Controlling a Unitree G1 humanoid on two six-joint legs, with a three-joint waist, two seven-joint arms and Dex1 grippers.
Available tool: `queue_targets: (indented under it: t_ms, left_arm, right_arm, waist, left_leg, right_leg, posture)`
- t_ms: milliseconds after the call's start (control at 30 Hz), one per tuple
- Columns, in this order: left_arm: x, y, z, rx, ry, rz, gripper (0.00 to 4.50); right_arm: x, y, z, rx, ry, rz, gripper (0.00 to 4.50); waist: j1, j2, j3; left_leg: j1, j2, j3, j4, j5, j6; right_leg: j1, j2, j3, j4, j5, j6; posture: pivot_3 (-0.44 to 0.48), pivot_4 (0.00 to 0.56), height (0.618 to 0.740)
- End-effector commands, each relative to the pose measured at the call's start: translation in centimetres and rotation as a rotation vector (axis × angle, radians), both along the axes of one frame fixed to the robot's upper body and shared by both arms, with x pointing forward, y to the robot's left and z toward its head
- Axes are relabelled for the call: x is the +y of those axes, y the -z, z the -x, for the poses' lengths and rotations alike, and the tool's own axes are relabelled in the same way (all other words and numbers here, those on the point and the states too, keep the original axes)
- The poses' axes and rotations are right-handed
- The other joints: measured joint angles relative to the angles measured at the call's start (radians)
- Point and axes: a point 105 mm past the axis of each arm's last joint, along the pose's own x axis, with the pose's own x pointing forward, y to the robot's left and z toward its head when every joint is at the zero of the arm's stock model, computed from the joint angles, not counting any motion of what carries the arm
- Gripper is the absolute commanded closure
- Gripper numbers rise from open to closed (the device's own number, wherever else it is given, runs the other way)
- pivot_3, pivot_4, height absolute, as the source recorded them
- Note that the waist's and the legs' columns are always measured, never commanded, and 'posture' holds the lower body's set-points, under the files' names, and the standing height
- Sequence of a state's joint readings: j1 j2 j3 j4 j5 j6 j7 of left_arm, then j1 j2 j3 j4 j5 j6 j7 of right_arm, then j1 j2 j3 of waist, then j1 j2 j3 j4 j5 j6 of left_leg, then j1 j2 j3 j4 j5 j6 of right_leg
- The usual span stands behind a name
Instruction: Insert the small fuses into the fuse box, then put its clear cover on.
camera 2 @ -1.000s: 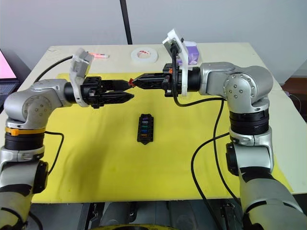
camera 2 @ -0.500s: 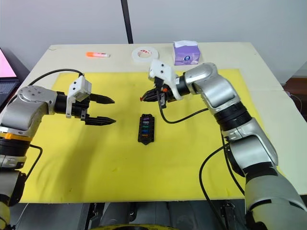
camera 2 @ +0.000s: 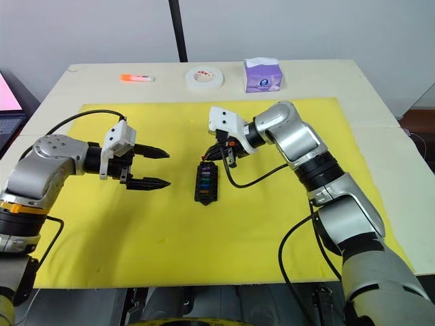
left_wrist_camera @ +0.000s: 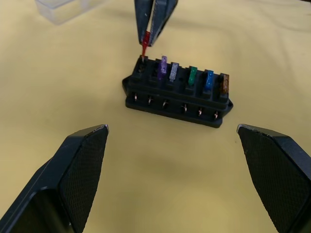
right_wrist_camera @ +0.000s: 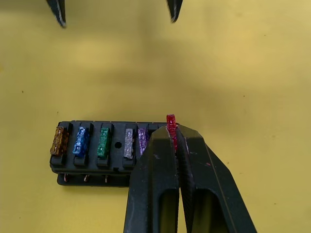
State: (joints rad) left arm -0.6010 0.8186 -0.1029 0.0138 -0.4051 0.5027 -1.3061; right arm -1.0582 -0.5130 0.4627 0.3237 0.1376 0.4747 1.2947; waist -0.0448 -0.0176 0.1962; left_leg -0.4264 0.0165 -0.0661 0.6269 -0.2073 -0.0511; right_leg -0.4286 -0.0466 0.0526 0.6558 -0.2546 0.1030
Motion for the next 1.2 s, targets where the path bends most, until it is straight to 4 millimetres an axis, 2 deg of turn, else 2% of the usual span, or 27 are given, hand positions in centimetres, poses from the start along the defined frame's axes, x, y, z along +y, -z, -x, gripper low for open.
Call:
queue_targets:
  t_ms: [33,400,1200]
  left_arm:
    - [-0.2,-0.9,0.2,-0.04,0.013,0.014,0.04]
    - [-0.2,-0.6,0.1,-0.045,0.01,0.0,0.04]
    - [-0.5,-0.2,-0.1,-0.049,0.016,0.007,0.04]
  right_arm:
    - [0.2,-0.4,-0.1,-0.017,0.003,-0.014,4.5]
    - [0.2,0.5,-0.6,0.001,0.039,0.018,4.5]
    - [-0.2,2.7,0.0,0.044,0.093,0.083,4.5]
  waist:
    - [0.0,0.0,0.0]
    - [0.0,0.0,0.0]
    - [0.0,0.0,0.0]
  left_leg:
    - [0.0,0.0,0.0,0.0,0.0,0.0]
    - [0.0,0.0,0.0,0.0,0.0,0.0]
    - [0.001,0.0,0.0,0.001,0.0,0.0]
  right_leg:
    - [0.0,0.0,0.0,0.0,0.0,0.0]
    - [0.0,0.0,0.0,0.0,0.0,0.0]
    - [0.001,0.0,0.0,0.001,0.0,0.0]
  posture:
    - [0.0,0.15,0.74]
    - [0.0,0.15,0.74]
    - [0.0,0.15,0.74]
